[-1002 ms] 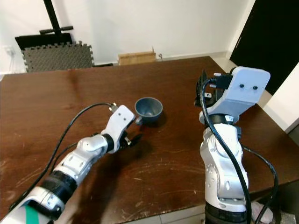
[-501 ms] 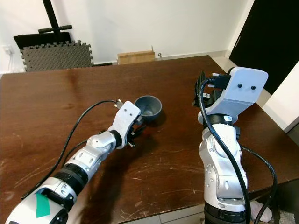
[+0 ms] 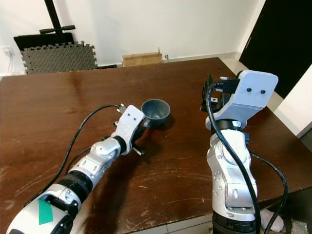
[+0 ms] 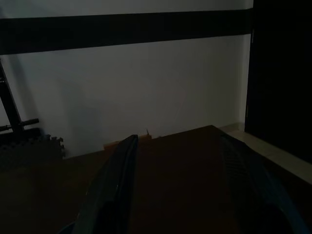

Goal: Setting the table

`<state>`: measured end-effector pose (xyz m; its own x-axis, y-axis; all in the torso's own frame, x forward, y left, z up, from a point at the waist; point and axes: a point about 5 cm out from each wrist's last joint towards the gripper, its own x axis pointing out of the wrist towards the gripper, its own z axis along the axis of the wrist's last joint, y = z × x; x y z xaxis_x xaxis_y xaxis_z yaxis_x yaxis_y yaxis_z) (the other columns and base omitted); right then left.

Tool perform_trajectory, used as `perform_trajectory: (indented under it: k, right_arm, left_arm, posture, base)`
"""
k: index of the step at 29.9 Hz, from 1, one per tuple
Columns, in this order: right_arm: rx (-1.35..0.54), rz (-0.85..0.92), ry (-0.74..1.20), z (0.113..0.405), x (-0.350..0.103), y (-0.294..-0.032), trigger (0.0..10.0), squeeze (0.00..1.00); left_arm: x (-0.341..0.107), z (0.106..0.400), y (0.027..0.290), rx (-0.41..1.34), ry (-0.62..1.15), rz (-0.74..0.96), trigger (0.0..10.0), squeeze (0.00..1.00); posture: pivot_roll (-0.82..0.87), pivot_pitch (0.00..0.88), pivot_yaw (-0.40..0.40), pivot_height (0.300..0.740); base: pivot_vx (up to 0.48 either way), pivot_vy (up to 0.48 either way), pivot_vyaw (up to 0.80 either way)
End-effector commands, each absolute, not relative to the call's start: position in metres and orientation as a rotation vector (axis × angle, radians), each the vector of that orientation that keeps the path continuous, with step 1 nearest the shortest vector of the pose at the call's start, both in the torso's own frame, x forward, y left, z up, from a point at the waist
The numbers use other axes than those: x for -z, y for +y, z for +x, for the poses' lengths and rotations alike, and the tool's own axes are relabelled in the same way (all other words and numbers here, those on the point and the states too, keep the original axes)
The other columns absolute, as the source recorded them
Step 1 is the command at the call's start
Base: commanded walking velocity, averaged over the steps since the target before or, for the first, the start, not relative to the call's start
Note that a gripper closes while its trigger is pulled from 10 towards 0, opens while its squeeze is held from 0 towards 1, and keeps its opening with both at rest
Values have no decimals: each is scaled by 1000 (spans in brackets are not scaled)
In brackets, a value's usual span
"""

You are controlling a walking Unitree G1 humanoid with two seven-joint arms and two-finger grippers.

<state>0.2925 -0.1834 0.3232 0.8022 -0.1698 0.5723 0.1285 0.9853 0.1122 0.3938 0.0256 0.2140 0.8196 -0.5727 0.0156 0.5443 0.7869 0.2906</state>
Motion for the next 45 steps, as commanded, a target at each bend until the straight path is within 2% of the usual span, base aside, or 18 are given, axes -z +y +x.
perform_trajectory:
  k: [1,15,16,17,18,19,28,37,38,45]
  right_arm:
    - [150,75,-613,292,-322,-182,10000,0]
    - [136,80,-610,295,-321,-180,10000,0]
    - [134,80,-609,296,-321,-180,10000,0]
    - [133,81,-609,296,-321,-180,10000,0]
    - [131,81,-609,297,-321,-180,10000,0]
    - [129,81,-609,297,-321,-180,10000,0]
    - [126,82,-606,297,-321,-179,10000,0]
    - [123,83,-605,296,-322,-180,10000,0]
    - [122,82,-606,296,-322,-180,10000,0]
    - [114,81,-608,297,-324,-177,10000,0]
  left_arm:
    - [-211,394,27,597,-99,281,0,0]
    - [-213,392,36,595,-143,267,0,0]
    - [-214,392,36,603,-149,274,4000,0]
    - [-214,391,37,608,-154,279,4000,0]
    - [-216,391,36,624,-155,272,10000,0]
    - [-216,390,37,636,-149,247,10000,1000]
    - [-208,387,43,635,-132,250,10000,1000]
    - [-201,387,30,645,-88,222,10000,1000]
    - [-202,388,25,637,-84,231,10000,0]
    - [-204,390,11,588,-75,234,10000,0]
  posture:
    - [-125,197,69,740]
    - [-106,189,48,740]
    - [-106,188,48,740]
    - [-106,188,48,740]
    - [-104,187,47,740]
    - [-104,187,47,740]
    - [-112,198,49,740]
    - [-135,196,42,740]
    - [-139,194,41,740]
    - [-156,195,41,740]
  base:
    - [0,0,0]
    - [0,0,0]
    - [0,0,0]
    - [0,0,0]
    - [0,0,0]
    - [0,0,0]
    - [0,0,0]
    - [0,0,0]
    - [0,0,0]
    - [0,0,0]
